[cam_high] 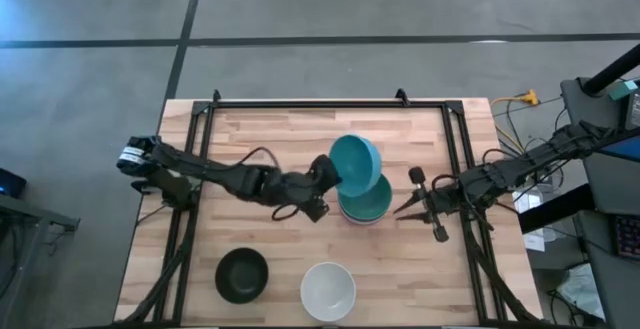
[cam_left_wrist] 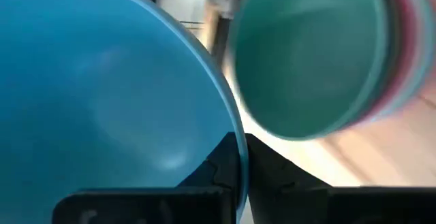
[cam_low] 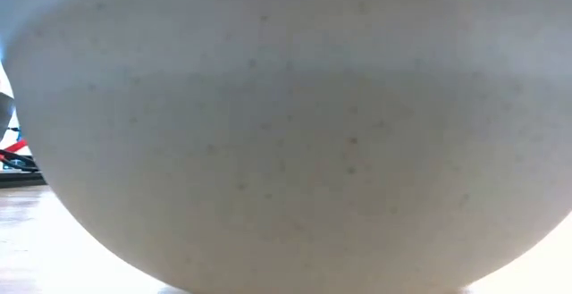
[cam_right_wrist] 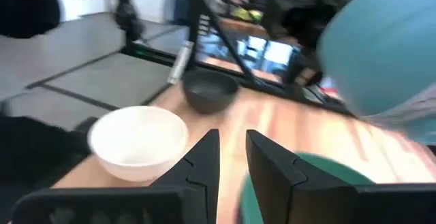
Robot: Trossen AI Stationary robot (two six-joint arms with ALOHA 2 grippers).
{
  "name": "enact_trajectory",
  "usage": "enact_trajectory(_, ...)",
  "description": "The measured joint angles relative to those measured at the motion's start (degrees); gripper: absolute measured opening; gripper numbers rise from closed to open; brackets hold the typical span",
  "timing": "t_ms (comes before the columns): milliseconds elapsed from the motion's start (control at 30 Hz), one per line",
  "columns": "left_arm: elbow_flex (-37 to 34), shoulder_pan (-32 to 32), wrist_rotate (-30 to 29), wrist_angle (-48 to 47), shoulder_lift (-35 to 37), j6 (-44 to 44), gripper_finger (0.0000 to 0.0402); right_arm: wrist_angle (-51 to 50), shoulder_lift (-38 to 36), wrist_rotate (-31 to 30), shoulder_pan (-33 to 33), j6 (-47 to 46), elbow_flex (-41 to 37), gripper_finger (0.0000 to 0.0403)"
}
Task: Nest bowls inside each other
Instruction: Stack the blue bowl on the green bowl
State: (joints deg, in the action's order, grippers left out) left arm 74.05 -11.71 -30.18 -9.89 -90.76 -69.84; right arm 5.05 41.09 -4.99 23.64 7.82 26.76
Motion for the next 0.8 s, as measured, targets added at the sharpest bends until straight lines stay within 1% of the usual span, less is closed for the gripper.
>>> enact_trajectory(133, 8.18, 1.66, 5.35, -12.98, -2.61, 3.77, 0.0, -6.12, -3.97, -5.71, 0.0, -3.53, 0.0, 0.0068)
enact_trajectory(233, 15.23, 2.55, 11.17, -20.45, -5.51, 4.63, 0.0, -11.1, -7.34, -10.53, -0.02, -7.88, 0.0, 0.0068)
enact_trajectory(333, 24.15, 3.5, 18.87, -29.59, -9.65, 6.43, 0.0, -15.7, -10.56, -16.26, -0.02, -12.42, 0.0, 0.0068)
enact_trajectory(400, 30.66, 3.79, 21.98, -36.44, -12.96, 6.53, 0.0, -17.72, -12.37, -19.06, -0.02, -14.69, -0.25, 0.0068)
enact_trajectory(533, 44.04, 4.12, 22.15, -48.98, -20.83, 6.51, 0.0, -18.57, -15.01, -20.54, -0.02, -15.32, -1.85, 0.0068)
enact_trajectory(633, 52.74, 4.23, 22.58, -56.88, -26.59, 6.51, 0.0, -18.64, -16.76, -20.62, -0.02, -14.9, -2.75, 0.0068)
enact_trajectory(733, 59.13, 4.35, 22.71, -61.36, -31.61, 6.46, 0.0, -18.58, -18.29, -20.64, -0.02, -13.97, -3.31, 0.0068)
enact_trajectory(800, 61.04, 4.41, 23.25, -62.46, -33.92, 5.94, 0.0, -18.61, -18.96, -20.64, -0.02, -13.77, -3.62, 0.0068)
